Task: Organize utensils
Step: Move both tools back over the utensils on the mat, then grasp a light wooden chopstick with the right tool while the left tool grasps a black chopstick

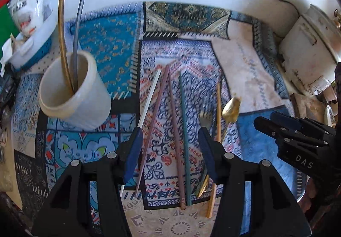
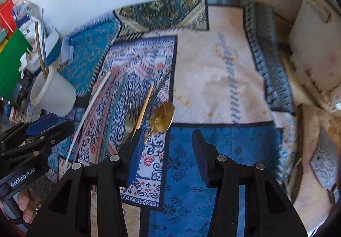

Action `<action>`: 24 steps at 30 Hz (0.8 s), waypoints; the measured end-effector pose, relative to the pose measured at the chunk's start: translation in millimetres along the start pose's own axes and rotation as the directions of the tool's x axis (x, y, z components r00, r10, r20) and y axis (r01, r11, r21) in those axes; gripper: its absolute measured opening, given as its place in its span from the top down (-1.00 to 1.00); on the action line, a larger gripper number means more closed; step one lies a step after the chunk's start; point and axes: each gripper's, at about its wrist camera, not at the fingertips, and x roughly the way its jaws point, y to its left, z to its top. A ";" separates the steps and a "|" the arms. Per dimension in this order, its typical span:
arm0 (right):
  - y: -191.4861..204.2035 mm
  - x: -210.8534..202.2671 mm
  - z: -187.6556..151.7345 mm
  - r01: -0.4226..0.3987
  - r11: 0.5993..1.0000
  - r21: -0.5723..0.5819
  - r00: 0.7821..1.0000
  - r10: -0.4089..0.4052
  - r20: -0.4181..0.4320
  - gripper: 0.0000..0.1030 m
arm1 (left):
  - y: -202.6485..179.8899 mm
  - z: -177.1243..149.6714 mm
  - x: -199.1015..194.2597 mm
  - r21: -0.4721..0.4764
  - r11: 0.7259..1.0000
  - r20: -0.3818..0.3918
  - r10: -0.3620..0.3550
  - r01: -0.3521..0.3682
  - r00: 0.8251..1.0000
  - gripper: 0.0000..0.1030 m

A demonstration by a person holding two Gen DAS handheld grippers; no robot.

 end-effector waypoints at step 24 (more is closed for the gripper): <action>18.0 61.4 6.5 -0.121 0.993 0.011 0.986 0.121 -0.112 0.88 | 12.2 -14.4 16.1 -0.014 1.000 -0.055 0.000 -0.001 0.998 -0.03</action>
